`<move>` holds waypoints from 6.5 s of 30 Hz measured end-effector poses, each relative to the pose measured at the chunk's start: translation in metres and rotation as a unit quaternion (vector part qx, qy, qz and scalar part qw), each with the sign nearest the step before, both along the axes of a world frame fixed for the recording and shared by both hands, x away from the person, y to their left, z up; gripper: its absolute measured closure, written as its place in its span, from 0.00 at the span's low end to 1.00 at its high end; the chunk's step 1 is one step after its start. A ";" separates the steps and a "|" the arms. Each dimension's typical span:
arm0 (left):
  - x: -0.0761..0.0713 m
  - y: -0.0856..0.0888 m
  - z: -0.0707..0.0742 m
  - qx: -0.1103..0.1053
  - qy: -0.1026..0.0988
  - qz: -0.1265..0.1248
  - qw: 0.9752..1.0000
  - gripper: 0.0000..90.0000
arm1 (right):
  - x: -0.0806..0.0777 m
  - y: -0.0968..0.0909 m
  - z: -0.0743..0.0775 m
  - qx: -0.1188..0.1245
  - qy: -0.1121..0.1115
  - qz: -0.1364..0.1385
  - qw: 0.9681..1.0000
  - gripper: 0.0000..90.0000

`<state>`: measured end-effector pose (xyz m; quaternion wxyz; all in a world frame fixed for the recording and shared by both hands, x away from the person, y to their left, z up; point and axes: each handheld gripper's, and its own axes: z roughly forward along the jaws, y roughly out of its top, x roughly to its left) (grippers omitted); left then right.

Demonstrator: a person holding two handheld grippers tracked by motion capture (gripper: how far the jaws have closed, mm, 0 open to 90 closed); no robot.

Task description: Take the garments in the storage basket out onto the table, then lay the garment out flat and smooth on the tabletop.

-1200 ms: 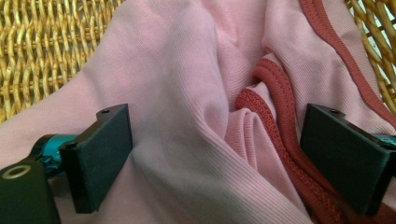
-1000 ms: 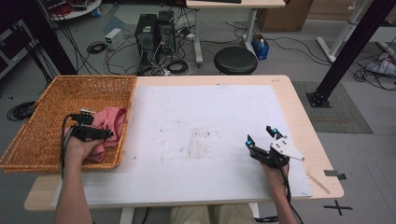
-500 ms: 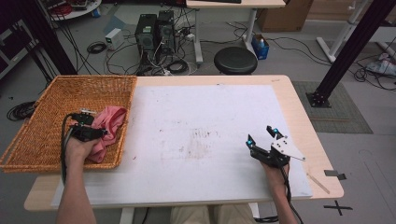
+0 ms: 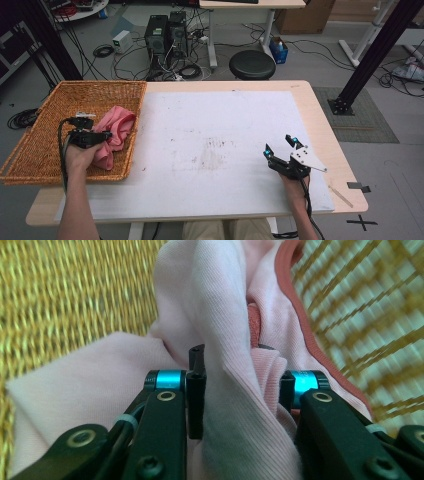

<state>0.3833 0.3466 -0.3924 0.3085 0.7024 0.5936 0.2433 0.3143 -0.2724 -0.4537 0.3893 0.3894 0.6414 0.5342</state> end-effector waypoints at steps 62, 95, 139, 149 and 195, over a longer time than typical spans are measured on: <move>0.027 -0.333 -0.039 -0.094 -0.099 -0.292 0.947 0.75 | 0.000 0.001 0.000 -0.008 -0.002 0.004 1.000 0.23; 0.028 -0.346 -0.058 -0.036 -0.079 -0.283 0.955 0.73 | 0.000 0.003 0.000 -0.010 0.004 0.002 1.000 0.23; -0.070 -0.239 -0.059 -0.123 -0.278 -0.163 0.939 0.32 | 0.001 0.002 0.000 -0.007 0.005 0.006 1.000 0.23; -0.074 -0.242 -0.060 -0.107 -0.290 -0.166 0.936 0.32 | 0.001 0.003 0.000 -0.013 0.003 0.006 1.000 0.23; -0.035 -0.288 -0.054 -0.076 -0.120 -0.176 0.974 0.94 | 0.013 0.011 0.004 -0.043 0.078 0.029 0.996 0.39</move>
